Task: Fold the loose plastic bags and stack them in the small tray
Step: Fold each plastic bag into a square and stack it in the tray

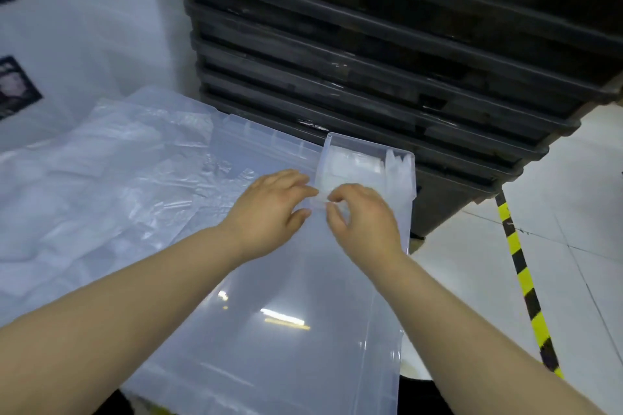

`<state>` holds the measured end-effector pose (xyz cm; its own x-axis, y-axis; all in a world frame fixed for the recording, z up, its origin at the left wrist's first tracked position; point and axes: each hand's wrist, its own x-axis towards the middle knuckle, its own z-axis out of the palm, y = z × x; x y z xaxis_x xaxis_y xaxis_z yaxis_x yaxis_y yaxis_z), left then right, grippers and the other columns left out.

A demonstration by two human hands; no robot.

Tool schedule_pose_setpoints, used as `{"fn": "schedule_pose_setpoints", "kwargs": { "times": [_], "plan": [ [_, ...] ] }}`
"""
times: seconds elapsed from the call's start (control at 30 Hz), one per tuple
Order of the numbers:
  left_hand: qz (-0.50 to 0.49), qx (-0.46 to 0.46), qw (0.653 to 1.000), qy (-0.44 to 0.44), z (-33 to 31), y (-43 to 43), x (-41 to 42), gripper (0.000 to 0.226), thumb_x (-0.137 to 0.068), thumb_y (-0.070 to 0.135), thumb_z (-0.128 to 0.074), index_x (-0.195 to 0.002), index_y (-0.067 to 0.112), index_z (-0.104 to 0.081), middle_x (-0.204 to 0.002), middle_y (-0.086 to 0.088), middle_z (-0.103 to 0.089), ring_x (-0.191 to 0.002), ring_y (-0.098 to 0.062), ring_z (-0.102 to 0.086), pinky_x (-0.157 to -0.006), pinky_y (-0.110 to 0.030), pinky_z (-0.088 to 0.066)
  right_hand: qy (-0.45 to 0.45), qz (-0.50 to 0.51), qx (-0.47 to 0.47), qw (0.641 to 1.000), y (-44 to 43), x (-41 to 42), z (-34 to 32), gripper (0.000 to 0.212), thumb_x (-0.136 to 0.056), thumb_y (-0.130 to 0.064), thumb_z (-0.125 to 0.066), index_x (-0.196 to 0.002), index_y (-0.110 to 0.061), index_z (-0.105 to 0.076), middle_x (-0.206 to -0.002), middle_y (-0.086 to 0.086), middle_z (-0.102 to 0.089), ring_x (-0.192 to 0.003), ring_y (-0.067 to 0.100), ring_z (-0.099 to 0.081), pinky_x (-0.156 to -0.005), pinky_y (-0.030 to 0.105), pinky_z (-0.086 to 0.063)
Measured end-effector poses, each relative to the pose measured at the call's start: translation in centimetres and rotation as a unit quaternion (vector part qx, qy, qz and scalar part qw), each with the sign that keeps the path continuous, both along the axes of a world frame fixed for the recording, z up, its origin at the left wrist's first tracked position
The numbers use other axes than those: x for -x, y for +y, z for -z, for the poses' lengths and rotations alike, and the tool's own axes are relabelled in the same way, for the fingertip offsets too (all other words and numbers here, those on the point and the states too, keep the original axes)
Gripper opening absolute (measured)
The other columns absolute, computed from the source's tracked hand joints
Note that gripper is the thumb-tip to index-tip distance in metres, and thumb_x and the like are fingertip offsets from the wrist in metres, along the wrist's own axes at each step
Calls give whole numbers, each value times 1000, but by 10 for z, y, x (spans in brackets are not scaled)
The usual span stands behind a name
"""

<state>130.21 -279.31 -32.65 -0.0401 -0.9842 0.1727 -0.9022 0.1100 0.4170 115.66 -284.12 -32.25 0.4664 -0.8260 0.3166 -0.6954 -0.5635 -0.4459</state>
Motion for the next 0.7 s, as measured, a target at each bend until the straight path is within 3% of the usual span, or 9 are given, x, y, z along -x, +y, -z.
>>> {"fn": "schedule_pose_setpoints", "kwargs": {
  "times": [0.07, 0.13, 0.17, 0.23, 0.27, 0.33, 0.37, 0.43, 0.7],
  "plan": [
    [-11, -18, 999, -25, -3, 27, -14, 52, -87, 43, -37, -121, 12, -61, -132, -8, -53, -129, -27, -43, -105, -36, -30, 56, -57, -65, 995, 25, -11, 24, 39, -77, -24, -49, -104, -3, -67, -110, 16, -65, -104, 30, -61, -89, 34, -46],
    [-42, -86, 995, -29, -1, 53, -31, 59, -83, 47, -34, -129, 17, -53, -141, -3, -44, -134, -20, -35, -108, -27, -24, 142, -76, -130, 978, 44, -17, 41, 64, -75, -39, -35, -128, -8, -53, -140, 12, -44, -130, 24, -42, -107, 30, -30],
    [-59, -107, 992, -38, 1, 65, -41, 64, -78, 46, -30, -133, 19, -49, -144, -1, -39, -136, -17, -32, -107, -24, -23, 176, -76, -107, 976, 48, -17, 54, 65, -74, -43, -35, -125, -8, -56, -138, 12, -47, -128, 24, -46, -105, 30, -35],
    [-107, -146, 980, -79, 7, 84, -63, 61, -85, 49, -31, -140, 23, -37, -151, 1, -27, -138, -13, -25, -107, -21, -22, 214, -73, -126, 966, 55, -18, 60, 57, -73, -44, -34, -103, -11, -70, -116, 12, -65, -103, 24, -65, -85, 33, -51],
    [-134, -157, 973, -100, 10, 93, -73, 57, -92, 48, -36, -143, 24, -29, -153, 1, -20, -140, -13, -21, -108, -21, -20, 216, -62, -120, 967, 56, -18, 62, 61, -74, -44, -29, -105, -11, -70, -118, 13, -64, -105, 26, -64, -90, 33, -48],
    [-204, -173, 955, -128, 18, 110, -91, 59, -95, 42, -42, -146, 23, -19, -155, -1, -11, -141, -16, -15, -110, -25, -17, 202, -82, -117, 969, 55, -18, 63, 86, -70, -53, -7, -134, -10, -47, -147, 14, -33, -135, 27, -34, -111, 30, -7],
    [-238, -176, 948, -121, 24, 116, -99, 62, -94, 42, -44, -146, 22, -17, -155, -2, -11, -141, -18, -15, -110, -28, -16, 195, -87, -117, 970, 56, -16, 66, 97, -64, -56, 5, -144, -15, -30, -154, 9, -14, -143, 22, -15, -107, 25, 11],
    [-287, -190, 935, -84, 35, 124, -110, 67, -92, 45, -46, -147, 21, -16, -154, -4, -14, -141, -20, -16, -111, -31, -16, 216, -77, -103, 968, 56, -13, 67, 103, -55, -56, 17, -147, -22, -14, -156, 1, 2, -144, 14, 2, -101, 18, 20],
    [-288, -98, 952, -28, 52, 105, -116, 34, -91, 30, -54, -124, 20, -58, -131, 0, -50, -124, -22, -39, -95, -26, -29, 195, -65, -103, 973, 58, -17, 66, 101, -58, -57, 14, -146, -22, -19, -156, 0, -3, -144, 13, 0, -98, 13, 23]
  ]
}}
